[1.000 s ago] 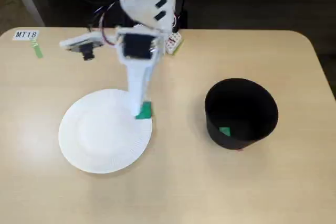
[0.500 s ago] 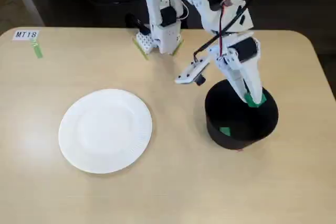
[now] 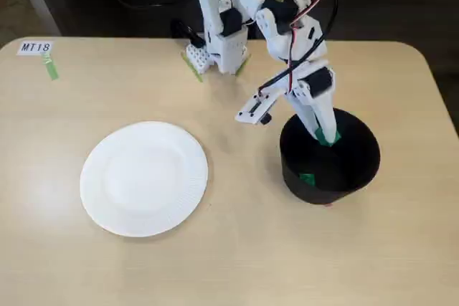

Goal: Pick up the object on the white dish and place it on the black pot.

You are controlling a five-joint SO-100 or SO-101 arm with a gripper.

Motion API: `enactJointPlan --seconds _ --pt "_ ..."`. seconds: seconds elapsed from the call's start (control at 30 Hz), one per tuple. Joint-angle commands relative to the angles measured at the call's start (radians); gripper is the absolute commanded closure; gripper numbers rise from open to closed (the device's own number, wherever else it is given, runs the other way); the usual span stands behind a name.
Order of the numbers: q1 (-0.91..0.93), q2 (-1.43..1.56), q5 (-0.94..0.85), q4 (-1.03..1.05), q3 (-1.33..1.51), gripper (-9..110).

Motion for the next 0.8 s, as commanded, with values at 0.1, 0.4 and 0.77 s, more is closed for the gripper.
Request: enactJointPlan --seconds 0.1,0.4,0.77 --pt "-0.003 0.06 0.0 0.011 -0.011 73" --pt "0.058 0.133 -0.012 0.02 -0.041 99" --pt "0.301 0.149 -0.075 0.362 -0.445 101"
